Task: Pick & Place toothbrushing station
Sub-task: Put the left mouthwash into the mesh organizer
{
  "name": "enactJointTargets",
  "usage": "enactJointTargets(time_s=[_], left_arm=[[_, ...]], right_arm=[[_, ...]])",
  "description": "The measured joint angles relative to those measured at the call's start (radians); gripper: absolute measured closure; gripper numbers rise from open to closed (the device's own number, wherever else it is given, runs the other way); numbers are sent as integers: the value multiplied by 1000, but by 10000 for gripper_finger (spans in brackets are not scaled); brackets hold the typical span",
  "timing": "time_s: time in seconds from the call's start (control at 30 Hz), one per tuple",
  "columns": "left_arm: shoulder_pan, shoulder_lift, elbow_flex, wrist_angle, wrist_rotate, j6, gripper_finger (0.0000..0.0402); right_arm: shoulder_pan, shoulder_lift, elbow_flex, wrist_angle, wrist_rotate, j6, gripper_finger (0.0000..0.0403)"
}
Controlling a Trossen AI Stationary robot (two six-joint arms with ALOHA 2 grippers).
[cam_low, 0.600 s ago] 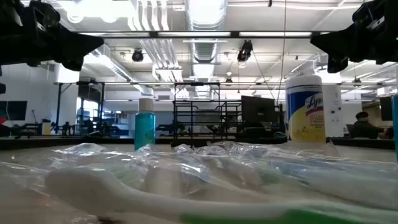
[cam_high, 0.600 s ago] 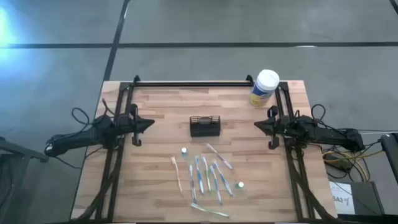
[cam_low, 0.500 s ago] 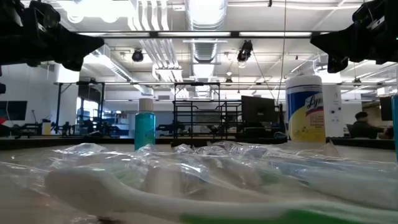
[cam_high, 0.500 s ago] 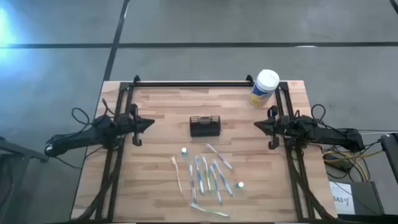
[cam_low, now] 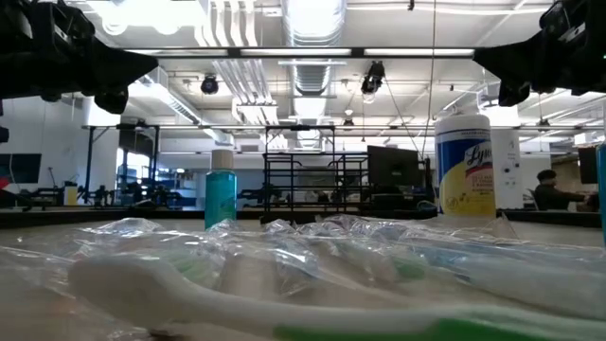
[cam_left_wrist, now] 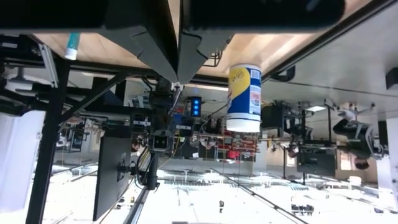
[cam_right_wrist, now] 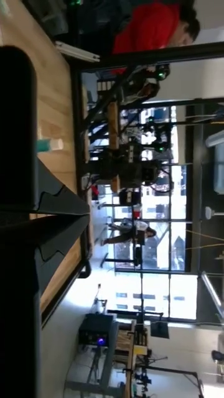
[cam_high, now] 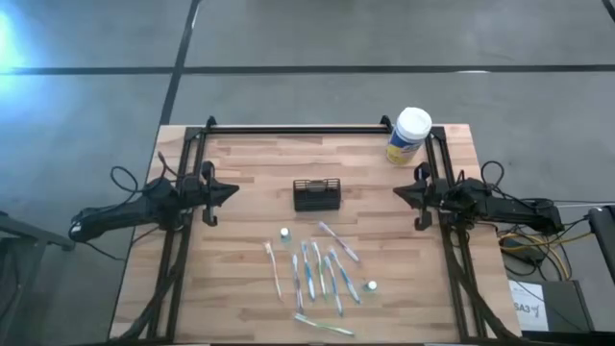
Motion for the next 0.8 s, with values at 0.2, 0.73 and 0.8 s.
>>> enactJointTargets(time_s=[0.2, 0.73, 0.8], left_arm=[[0, 0, 0, -1, 0, 1, 390], [0, 1, 0, -47, 0, -29, 390], [0, 1, 0, -45, 0, -41, 390]], right_arm=[[0, 0, 4, 143, -3, 59, 394], [3, 455, 541, -387, 32, 79, 394], [14, 548, 628, -477, 29, 86, 394]])
